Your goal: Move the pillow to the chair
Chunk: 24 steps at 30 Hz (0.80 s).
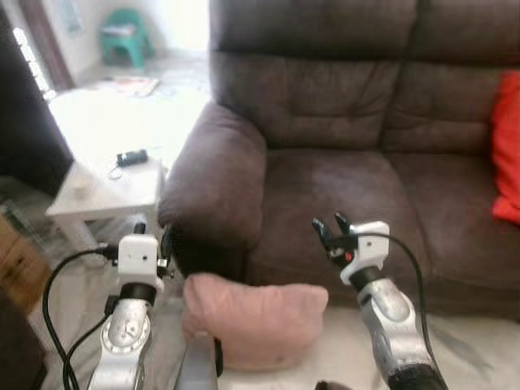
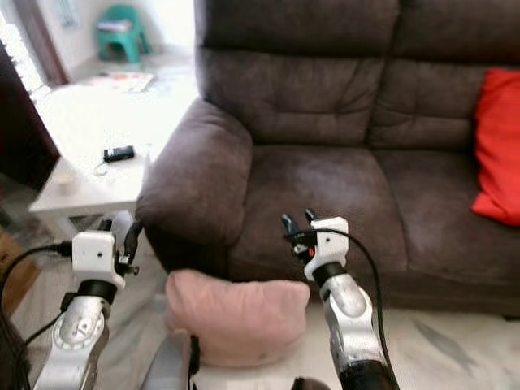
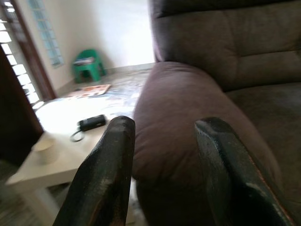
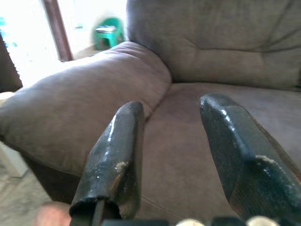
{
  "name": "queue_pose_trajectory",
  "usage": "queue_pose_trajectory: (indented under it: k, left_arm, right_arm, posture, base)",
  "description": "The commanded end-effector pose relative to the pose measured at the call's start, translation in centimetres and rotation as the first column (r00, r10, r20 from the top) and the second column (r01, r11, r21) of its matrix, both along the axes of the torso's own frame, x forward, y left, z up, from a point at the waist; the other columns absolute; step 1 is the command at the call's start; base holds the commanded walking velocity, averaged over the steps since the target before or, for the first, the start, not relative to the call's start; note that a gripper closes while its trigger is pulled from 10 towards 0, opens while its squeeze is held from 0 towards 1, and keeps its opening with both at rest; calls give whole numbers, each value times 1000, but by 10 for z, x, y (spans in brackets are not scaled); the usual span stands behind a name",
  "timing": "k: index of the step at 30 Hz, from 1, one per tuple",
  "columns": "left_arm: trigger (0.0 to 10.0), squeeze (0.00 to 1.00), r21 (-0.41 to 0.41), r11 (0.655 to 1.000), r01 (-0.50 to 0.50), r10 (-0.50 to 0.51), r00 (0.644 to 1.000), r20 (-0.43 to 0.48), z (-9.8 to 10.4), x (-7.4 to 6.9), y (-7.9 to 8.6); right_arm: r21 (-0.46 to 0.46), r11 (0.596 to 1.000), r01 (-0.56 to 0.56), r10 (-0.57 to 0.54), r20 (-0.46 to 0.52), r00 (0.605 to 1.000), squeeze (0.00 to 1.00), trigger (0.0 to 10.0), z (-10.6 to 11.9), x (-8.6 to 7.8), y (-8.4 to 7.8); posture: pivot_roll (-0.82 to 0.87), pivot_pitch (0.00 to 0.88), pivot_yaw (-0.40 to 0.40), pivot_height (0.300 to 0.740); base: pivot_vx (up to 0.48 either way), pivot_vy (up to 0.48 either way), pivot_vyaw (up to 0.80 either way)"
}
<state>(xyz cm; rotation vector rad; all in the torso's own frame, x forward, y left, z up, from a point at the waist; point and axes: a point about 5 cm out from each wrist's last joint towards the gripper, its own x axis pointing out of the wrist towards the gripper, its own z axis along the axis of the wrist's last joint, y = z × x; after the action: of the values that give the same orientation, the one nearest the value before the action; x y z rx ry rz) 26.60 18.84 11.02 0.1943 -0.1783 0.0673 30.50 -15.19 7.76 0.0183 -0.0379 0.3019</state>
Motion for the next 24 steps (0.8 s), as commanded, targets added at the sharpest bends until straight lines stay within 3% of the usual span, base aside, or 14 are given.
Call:
queue_pose_trajectory:
  k: [1,24]
  left_arm:
    - [10000,0,-4,1000,7,-7,1000,15,4,2,-2]
    - [10000,0,-10,1000,3,-3,1000,11,3,3,-3]
  right_arm:
    - [2,1000,-2,2,13,1000,0,10000,5,3,-1]
    - [-9,1000,-17,17,3,1000,0,10000,3,2,1]
  posture:
    - [59,37,-24,625]
    - [58,43,-24,605]
  base:
    - [0,0,0]
    - [0,0,0]
